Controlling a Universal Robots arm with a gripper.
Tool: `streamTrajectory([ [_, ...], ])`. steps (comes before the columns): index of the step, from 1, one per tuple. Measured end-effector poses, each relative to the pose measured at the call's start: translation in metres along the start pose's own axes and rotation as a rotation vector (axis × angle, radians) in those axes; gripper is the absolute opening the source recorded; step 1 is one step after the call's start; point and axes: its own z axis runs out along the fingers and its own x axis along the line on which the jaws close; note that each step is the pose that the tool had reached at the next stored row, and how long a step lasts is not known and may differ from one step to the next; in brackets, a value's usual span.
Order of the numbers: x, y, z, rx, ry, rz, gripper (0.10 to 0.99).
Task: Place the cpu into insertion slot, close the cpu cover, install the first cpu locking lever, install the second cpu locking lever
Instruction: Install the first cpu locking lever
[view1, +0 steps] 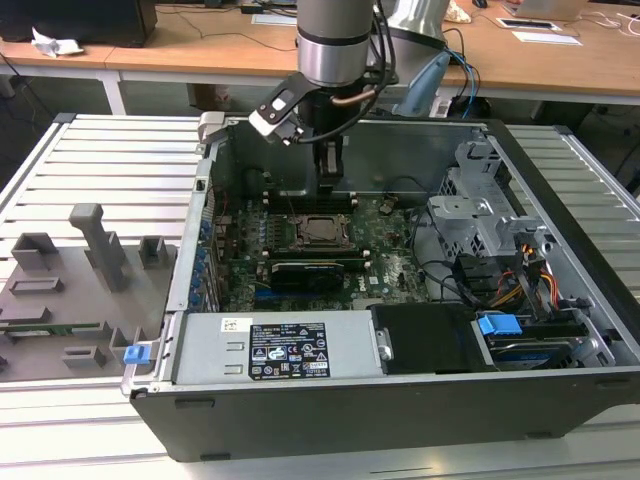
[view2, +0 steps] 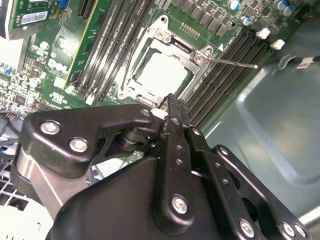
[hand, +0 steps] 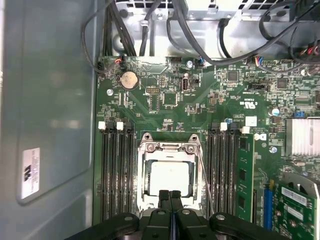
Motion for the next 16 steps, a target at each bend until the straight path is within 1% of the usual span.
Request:
streamTrajectory([
  [1,0.0001,0.0001,-0.0017,0.001,-0.0002,0.0,0.106],
  [3,0.0001,0.0001,-0.0021,0.002,-0.0015,-0.004,0.106],
  [4,0.0001,0.0002,-0.0022,0.002,-0.0029,-0.017,0.106],
  [7,0.0001,0.0001,-0.0023,0.005,-0.0019,-0.104,0.106],
  [9,0.0001,0.0001,-0.0022,0.006,-0.0036,-0.139,0.106],
  [10,0.0001,0.0002,-0.0022,0.007,-0.0056,-0.154,0.106],
  [11,0.0001,0.0001,-0.0022,0.008,-0.0119,-0.18,0.106],
  [13,0.0,0.0001,-0.0022,0.009,-0.0148,-0.207,0.106],
  [14,0.0001,0.0001,-0.0022,0.01,-0.0154,-0.225,0.106],
  [16,0.0001,0.0,-0.0022,0.01,-0.0155,-0.242,0.106],
])
